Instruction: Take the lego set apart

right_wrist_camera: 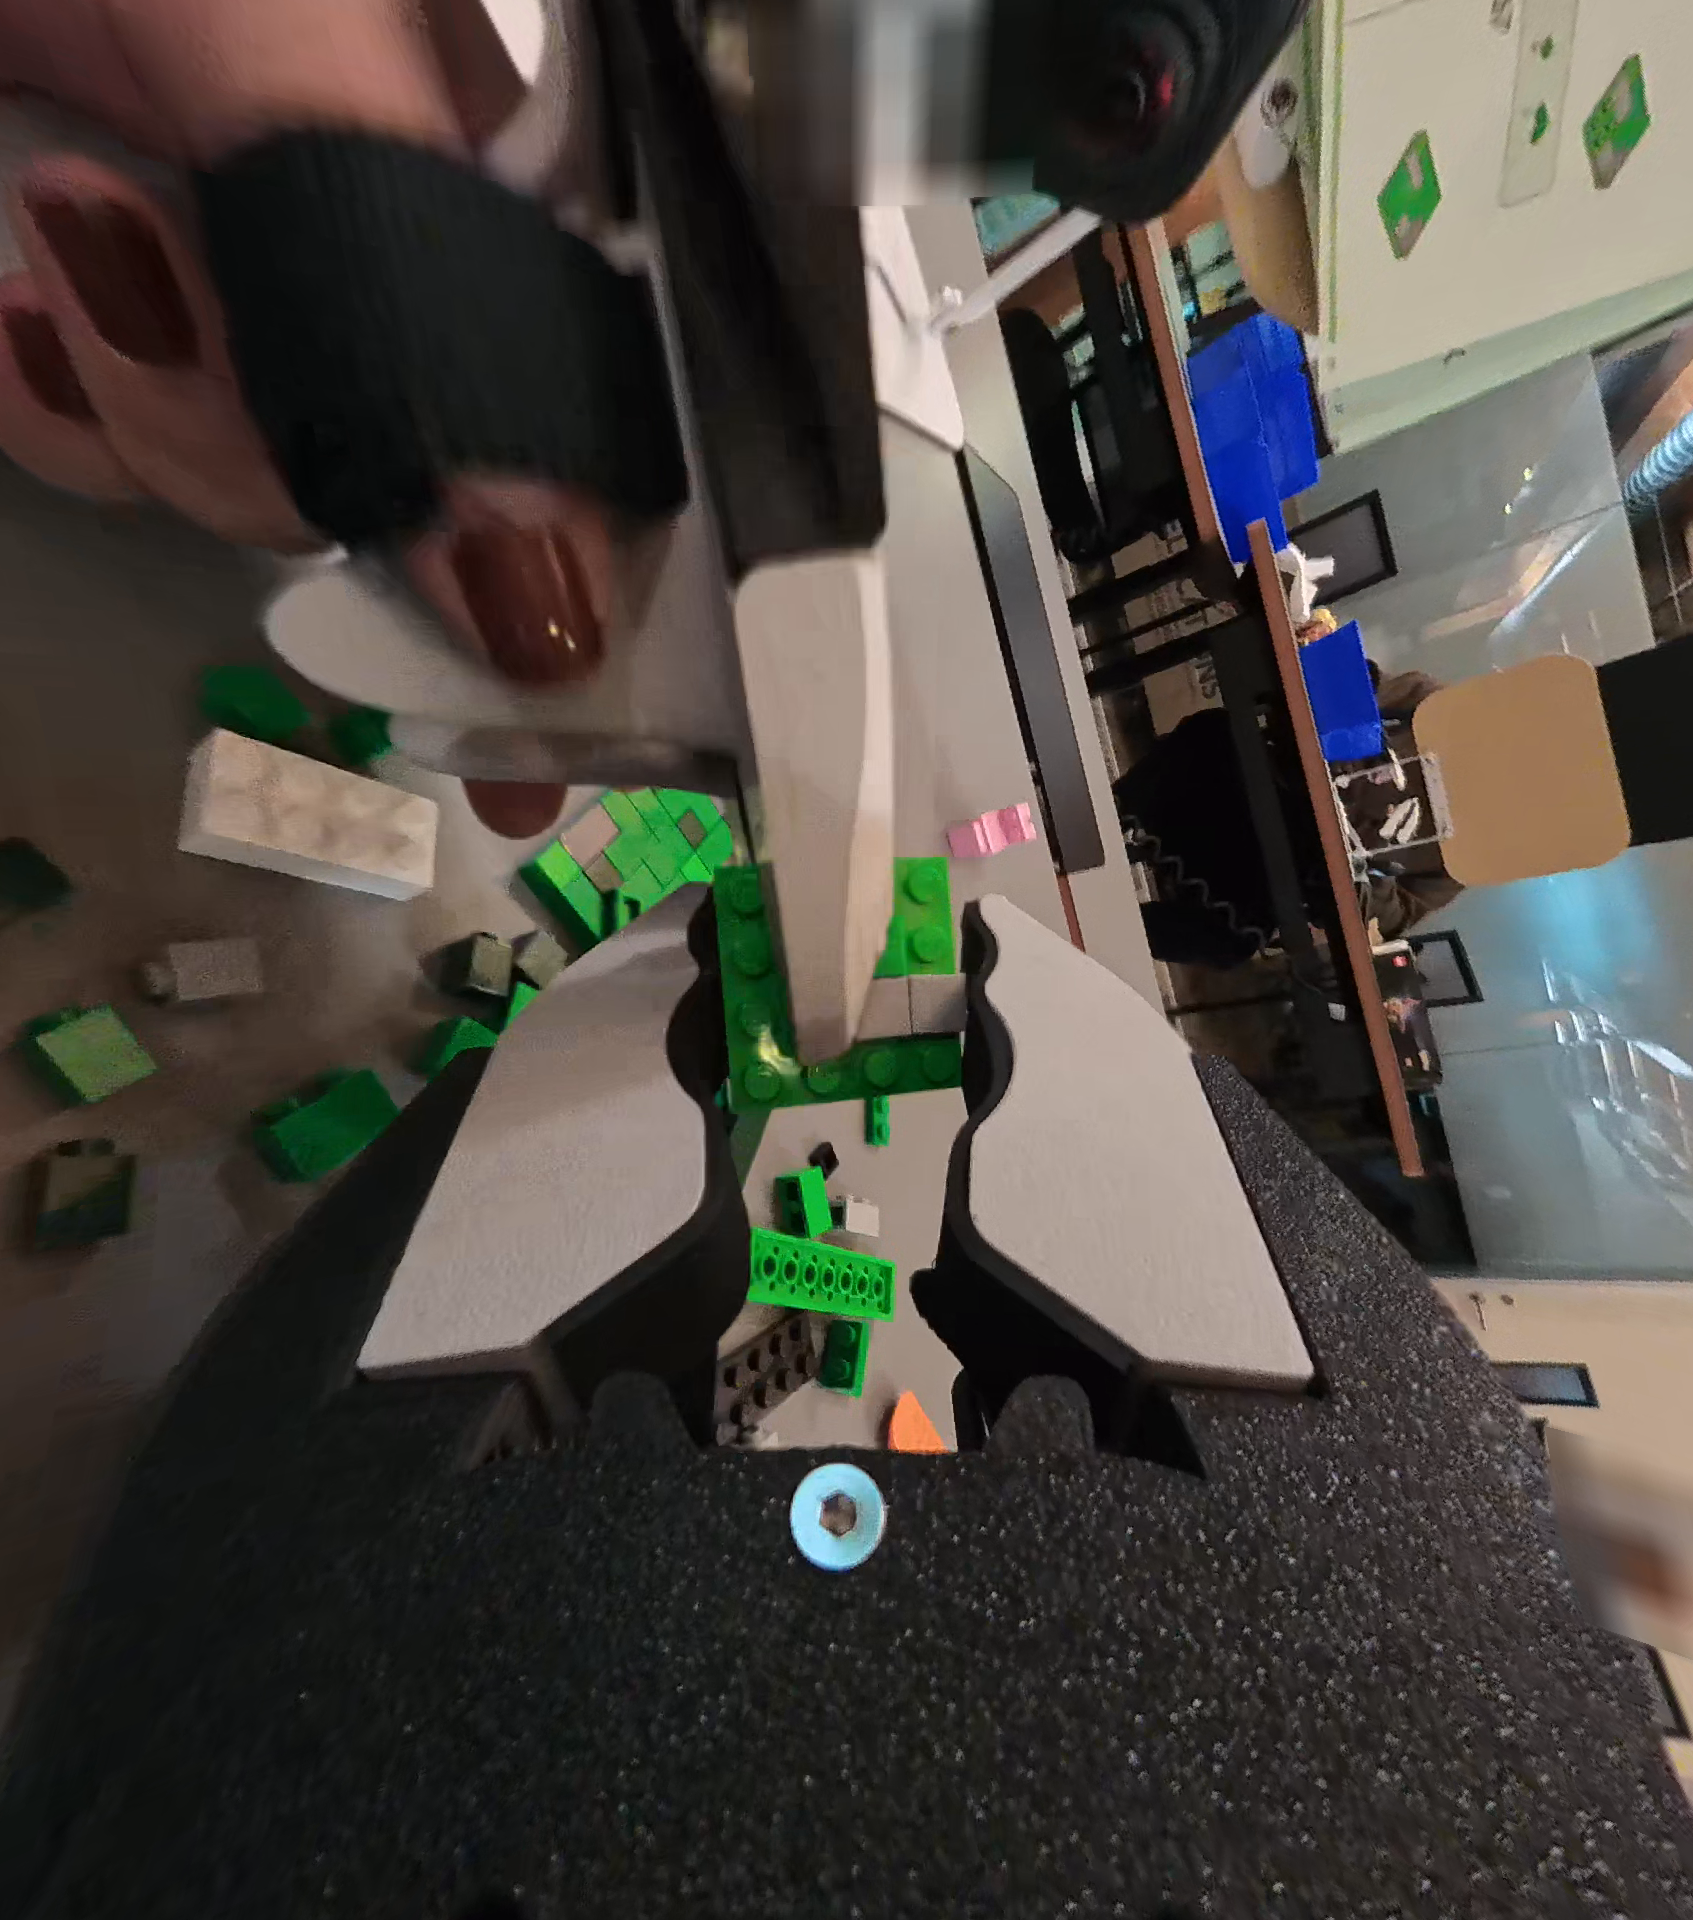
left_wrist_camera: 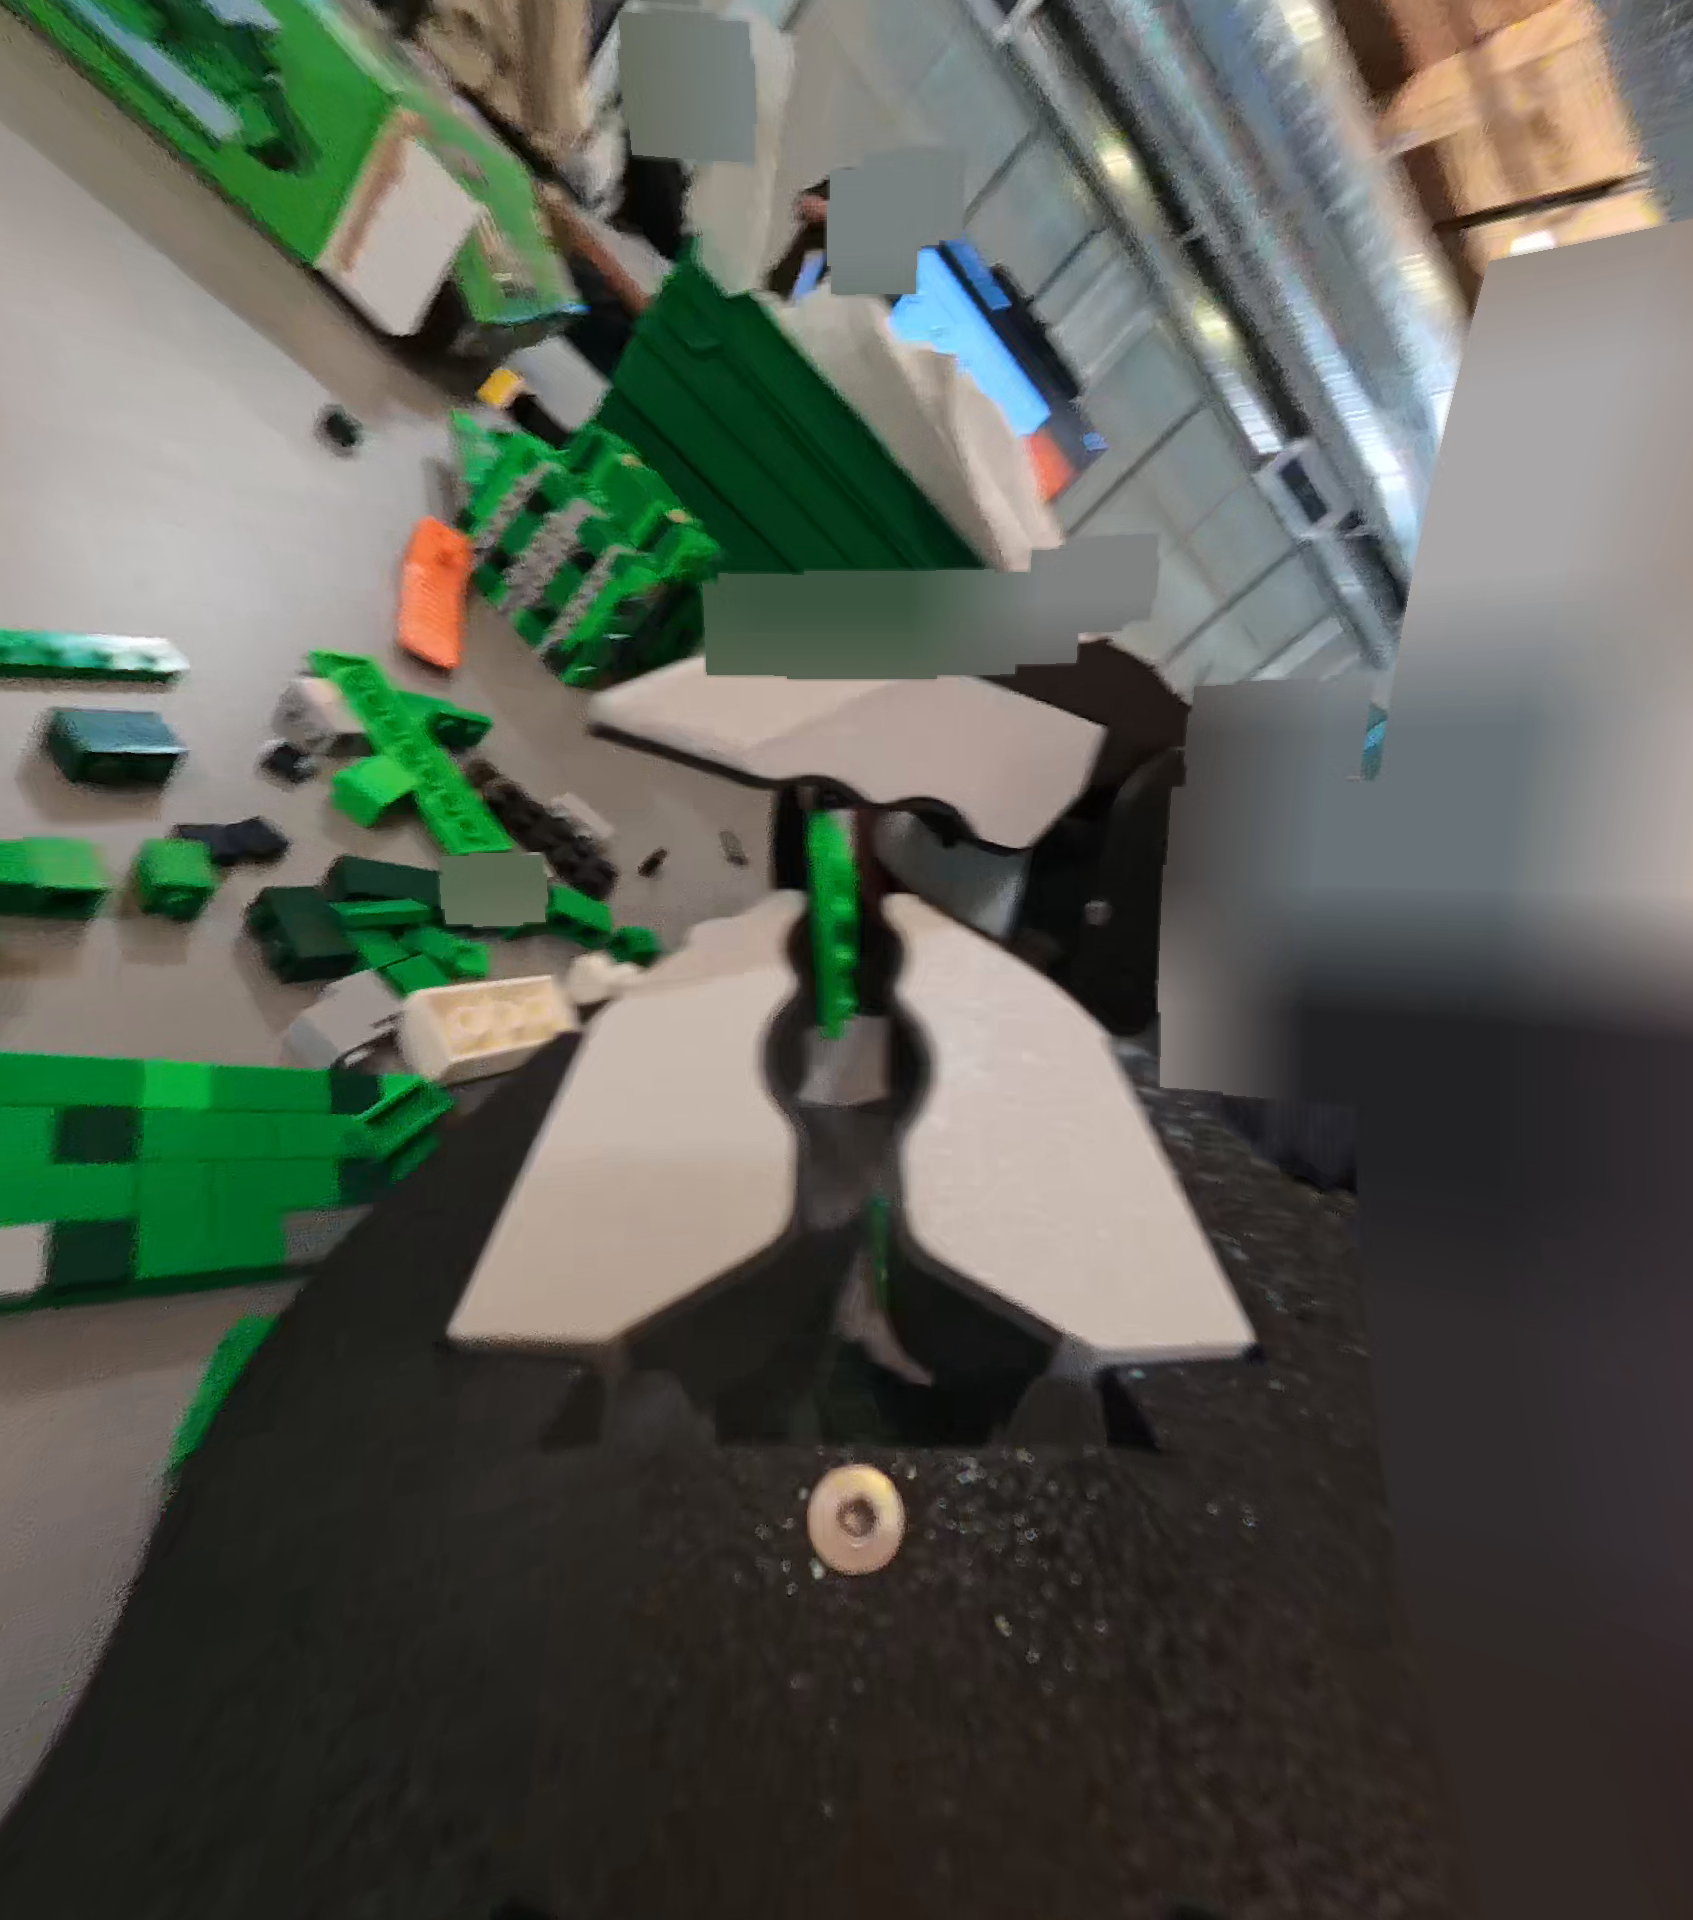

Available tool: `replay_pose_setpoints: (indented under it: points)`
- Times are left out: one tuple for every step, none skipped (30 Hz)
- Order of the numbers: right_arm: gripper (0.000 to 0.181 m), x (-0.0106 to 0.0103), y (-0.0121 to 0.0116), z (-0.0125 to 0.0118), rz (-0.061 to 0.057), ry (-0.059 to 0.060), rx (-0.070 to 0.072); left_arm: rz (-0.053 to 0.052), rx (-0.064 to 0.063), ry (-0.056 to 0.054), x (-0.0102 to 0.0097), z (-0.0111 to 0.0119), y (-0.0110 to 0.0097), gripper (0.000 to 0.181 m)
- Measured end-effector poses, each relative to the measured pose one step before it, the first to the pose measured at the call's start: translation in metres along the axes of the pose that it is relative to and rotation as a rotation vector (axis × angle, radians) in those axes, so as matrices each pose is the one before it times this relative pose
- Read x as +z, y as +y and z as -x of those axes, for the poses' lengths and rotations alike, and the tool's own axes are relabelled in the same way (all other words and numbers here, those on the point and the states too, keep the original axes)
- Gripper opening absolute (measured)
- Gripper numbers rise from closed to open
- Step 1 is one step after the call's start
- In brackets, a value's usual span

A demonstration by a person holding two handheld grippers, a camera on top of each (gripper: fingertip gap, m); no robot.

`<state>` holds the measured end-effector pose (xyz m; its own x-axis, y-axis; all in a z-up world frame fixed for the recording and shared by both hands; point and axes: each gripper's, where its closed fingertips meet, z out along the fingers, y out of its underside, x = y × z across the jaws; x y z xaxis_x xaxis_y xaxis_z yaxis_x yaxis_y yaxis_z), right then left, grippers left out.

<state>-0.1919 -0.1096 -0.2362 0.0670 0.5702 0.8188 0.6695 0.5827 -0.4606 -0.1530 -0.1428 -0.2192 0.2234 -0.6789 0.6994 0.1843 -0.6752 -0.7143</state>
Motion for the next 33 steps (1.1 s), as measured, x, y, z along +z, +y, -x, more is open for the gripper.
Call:
replay_pose_setpoints:
  points:
    - [0.041,-0.00011,-0.00131,0.00045,-0.007,-0.0013,0.0059,-0.0021,0.0124,-0.0122,-0.00085,0.00094,0.00027,0.006]
    - [0.042,0.00011,-0.00049,-0.00009,-0.0022,-0.0031,0.0137,0.0014,-0.0164,-0.0029,-0.00029,-0.00015,-0.00015,0.006]
    - [0.043,0.00073,0.00048,-0.00017,0.006,-0.0045,0.0182,-0.003,0.0042,-0.0053,-0.00028,0.00024,-0.00047,0.006]
    - [0.045,0.00111,0.00155,-0.00011,0.0124,-0.003,0.0135,0.0009,0.0059,0.0056,-0.00006,-0.00161,-0.00001,0.006]
    - [0.046,0.00124,0.00183,0.00017,0.0138,-0.0011,0.0024,0.0025,0.0004,0.0048,0.00034,-0.00166,0.00008,0.006]
    - [0.045,0.0011,0.00139,0.00091,0.0094,-0.0011,-0.0082,0.0018,0.0069,-0.0119,0.00045,0.00059,0.0002,0.006]
    - [0.039,0.00029,0.00078,0.00043,0.0032,0.0046,-0.0159,0.0161,0.0038,-0.0121,0.0004,0.00115,0.00224,0.006]
    - [0.038,-0.00002,0.00036,0.00042,0.0013,0.0053,-0.0191,0.0085,0.0015,-0.0045,0.00021,0.00033,0.00124,0.006]
    - [0.038,0.00009,0.00048,-0.00006,0.0047,0.0053,-0.0152,0.0002,-0.0012,-0.0029,0.00007,0.00033,0.00025,0.006]
    - [0.038,0.00009,0.00033,-0.00046,0.0056,0.007,-0.0105,-0.0017,-0.0063,-0.0008,0.00004,0.00026,0.00005,0.006]
    - [0.038,0.00025,0.00033,-0.00109,0.0061,0.0128,-0.0113,-0.0052,-0.0072,-0.0005,-0.00001,0.00017,-0.00053,0.006]
    - [0.038,0.00032,0.00029,-0.00078,0.0055,0.0126,-0.0117,-0.0013,-0.0083,-0.0032,0.00006,0.0005,-0.00012,0.006]
    - [0.038,0.00049,0.00027,-0.00038,0.006,0.0097,-0.0088,0.0006,-0.0026,-0.0058,-0.00023,0.0007,0.00011,0.006]
    - [0.038,0.00068,0.0007,0.00013,0.0108,0.006,-0.0099,0.0012,-0.0004,-0.0094,-0.00015,0.00106,0.00029,0.006]
    - [0.038,0.00068,0.00092,-0.00006,0.0132,0.0058,-0.0155,0.0004,-0.0005,-0.0098,-0.00023,0.001,0.00017,0.006]
    - [0.038,0.00046,0.00045,-0.00173,0.0092,0.0171,-0.0233,-0.0064,-0.0009,-0.005,-0.00028,0.00036,-0.00066,0.006]
    - [0.037,0.00047,0.00096,-0.00306,0.0157,0.0301,-0.0323,-0.0114,-0.0072,-0.0021,0.00004,0.00007,-0.00142,0.006]
    - [0.037,0.00068,0.00172,-0.00308,0.0247,0.0377,-0.0412,-0.0126,-0.0109,-0.0054,0.0003,0.00049,-0.00157,0.006]
    - [0.036,0.00112,0.00176,-0.00311,0.0244,0.0457,-0.043,-0.0108,-0.0116,-0.0063,0.0001,0.00117,-0.00109,0.006]
    - [0.036,0.00182,0.00154,-0.00179,0.0207,0.0415,-0.0395,-0.0078,-0.0093,-0.0093,-0.00021,0.00222,-0.0005,0.006]
    - [0.037,0.00239,0.00129,0.00057,0.0143,0.025,-0.026,-0.005,-0.0112,-0.0161,-0.00018,0.00365,0.00029,0.006]
    - [0.037,0.00226,0.00046,0.00115,0.006,0.0182,-0.0162,-0.0016,-0.013,-0.0144,-0.00026,0.00386,0.00053,0.006]
    - [0.031,0.00095,-0.00069,-0.00103,0.0002,0.0374,-0.0367,-0.0157,-0.0266,-0.0125,-0.00093,0.00421,-0.00191,0.005]
    - [0.023,-0.00056,-0.00049,-0.00436,0.0108,0.0734,-0.0993,-0.0272,-0.0567,0.0287,-0.0027,0.00054,-0.0041,0.005]
    - [0.021,0.0005,-0.0012,0.00113,0.0031,0.0234,-0.0461,-0.0014,-0.0236,0.0098,-0.00254,0.00312,0.00064,0.005]
    - [0.021,0.00123,-0.00199,0.00453,-0.0168,-0.0253,0.0444,0.0118,-0.0167,-0.012,-0.00129,0.00329,0.00159,0.005]
    - [0.021,0.00103,-0.00119,0.00142,-0.02,-0.0182,0.0405,0.0042,0.0084,-0.0038,-0.00068,0.00023,-0.00011,0.006]
    - [0.022,0.00083,-0.00001,0.00011,-0.0049,-0.0048,0.0148,-0.0071,0.0014,0.0012,0.00013,-0.00032,-0.00104,0.005]
    - [0.023,0.00093,0.00075,0.00181,0.0071,-0.0115,0.0102,-0.0014,0.0022,-0.0156,0.00045,0.00215,0.0,0.005]
    - [0.023,0.00035,0.00021,0.0016,0.0011,-0.0165,0.0157,0.0005,0.0103,-0.018,0.0005,0.00193,-0.00014,0.005]
    - [0.027,-0.00016,-0.00027,0.00131,-0.0069,-0.0234,0.0252,-0.0021,0.0212,-0.0099,0.00035,0.0002,-0.00071,0.005]
    - [0.032,-0.00013,-0.00046,0.00261,-0.0133,-0.0383,0.0343,-0.0006,0.0271,-0.0136,0.00014,0.00057,-0.00102,0.005]
    - [0.035,-0.00004,0.00078,0.0037,-0.0103,-0.0491,0.0378,0.0069,0.0314,-0.0266,0.00001,0.00214,-0.00019,0.005]
